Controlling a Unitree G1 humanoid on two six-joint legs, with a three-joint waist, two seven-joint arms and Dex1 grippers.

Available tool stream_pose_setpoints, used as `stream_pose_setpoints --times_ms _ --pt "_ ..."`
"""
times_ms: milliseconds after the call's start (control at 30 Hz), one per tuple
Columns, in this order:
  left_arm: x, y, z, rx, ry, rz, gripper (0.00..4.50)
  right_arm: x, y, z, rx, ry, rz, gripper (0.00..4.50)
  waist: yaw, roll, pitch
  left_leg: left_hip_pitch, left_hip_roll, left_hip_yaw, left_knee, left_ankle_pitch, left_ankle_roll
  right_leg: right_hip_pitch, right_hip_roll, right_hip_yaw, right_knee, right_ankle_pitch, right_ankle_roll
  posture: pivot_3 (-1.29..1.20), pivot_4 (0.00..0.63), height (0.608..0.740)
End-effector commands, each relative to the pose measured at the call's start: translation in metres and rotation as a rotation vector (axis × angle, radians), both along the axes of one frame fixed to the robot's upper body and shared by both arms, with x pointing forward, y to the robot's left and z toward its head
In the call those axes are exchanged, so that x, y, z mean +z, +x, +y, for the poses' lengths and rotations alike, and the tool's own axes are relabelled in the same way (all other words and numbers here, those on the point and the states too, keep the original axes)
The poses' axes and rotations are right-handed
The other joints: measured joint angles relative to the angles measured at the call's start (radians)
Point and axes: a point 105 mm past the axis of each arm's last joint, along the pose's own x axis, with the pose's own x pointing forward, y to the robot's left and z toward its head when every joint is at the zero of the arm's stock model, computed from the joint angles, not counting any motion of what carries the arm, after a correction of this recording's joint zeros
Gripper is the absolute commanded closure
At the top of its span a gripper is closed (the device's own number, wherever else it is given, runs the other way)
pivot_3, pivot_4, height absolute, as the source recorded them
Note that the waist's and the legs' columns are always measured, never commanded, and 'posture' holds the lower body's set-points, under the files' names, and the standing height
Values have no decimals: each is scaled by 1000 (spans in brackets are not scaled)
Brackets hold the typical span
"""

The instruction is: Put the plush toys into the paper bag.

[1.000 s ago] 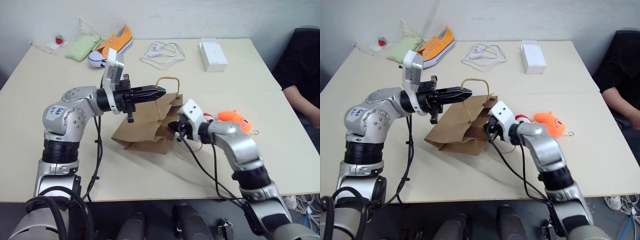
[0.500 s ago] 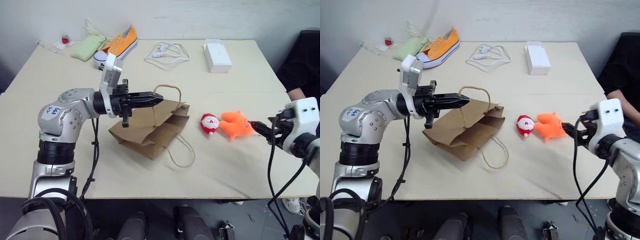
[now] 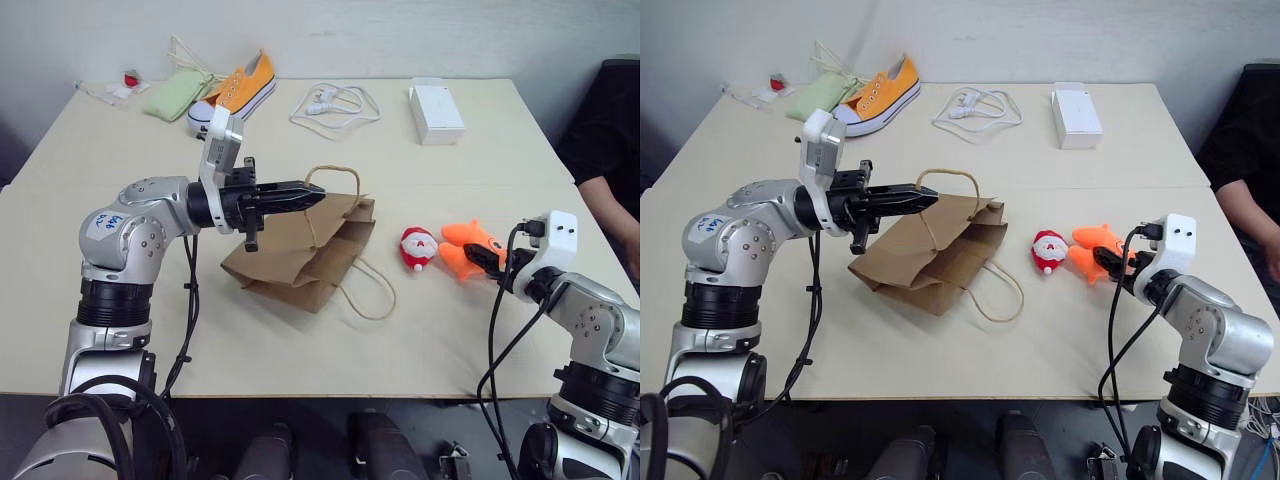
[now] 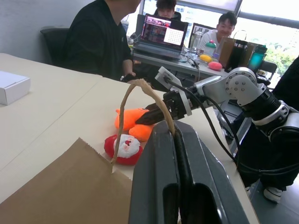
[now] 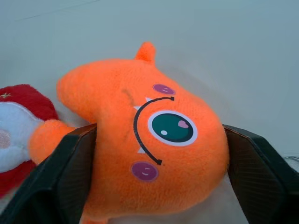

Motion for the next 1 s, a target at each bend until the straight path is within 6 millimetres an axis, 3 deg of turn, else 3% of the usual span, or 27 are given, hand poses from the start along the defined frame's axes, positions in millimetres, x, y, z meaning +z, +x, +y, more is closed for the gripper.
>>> stream_pose_setpoints --times_ms 33,133,233,333,433,567,700,833,900,1000 --pt "16 -4 4 10 -14 -71 4500 5 -2 -7 -20 -42 -33 2025 0 0 0 0 0 0 0 0 0 0 0 0 0 0 0 0 150 740" --pt "17 -3 6 21 -15 -72 4500 10 -5 -12 -25 -87 -48 2971 1 0 0 0 0 0 0 0 0 0 0 0 0 0 0 0 150 740" --pt "18 -2 8 30 -16 -72 4500 33 -12 -12 7 -91 -113 3820 3 0 0 0 0 0 0 0 0 0 0 0 0 0 0 0 150 740" --pt "19 -3 8 31 -17 -74 4500 66 -21 24 222 -85 -209 4447 1 0 0 -1 0 0 0 0 0 0 0 0 0 0 0 0 150 740" --pt "19 -3 7 30 -21 -75 4500 78 -38 76 505 -151 -232 4476 -6 0 0 0 1 0 0 0 0 0 1 1 0 0 0 0 150 740" --pt "20 -4 3 22 -27 -79 4500 70 -44 128 729 -279 -219 4476 -3 0 0 0 2 -1 0 0 0 0 2 0 -2 0 0 0 150 740" --pt "21 -4 1 13 -30 -83 4500 60 -36 163 852 -363 -213 4476 3 0 0 -1 1 -1 1 0 0 0 1 0 -3 0 0 0 150 740" --pt "21 -4 0 9 -30 -85 4500 57 -26 177 881 -408 -219 4476 4 0 0 -1 0 -2 1 0 0 0 0 -1 -5 0 0 0 150 740" --pt "21 -6 -2 -5 -23 -88 4500 55 -14 196 936 -491 -235 4476 0 0 0 -1 0 -3 1 0 0 0 0 -2 -5 0 0 0 150 740" --pt "20 -8 -3 -16 -18 -88 4500 52 -5 220 1104 -803 -309 4476 -12 0 0 -1 0 0 1 0 0 -2 0 -2 -5 0 0 0 150 740"
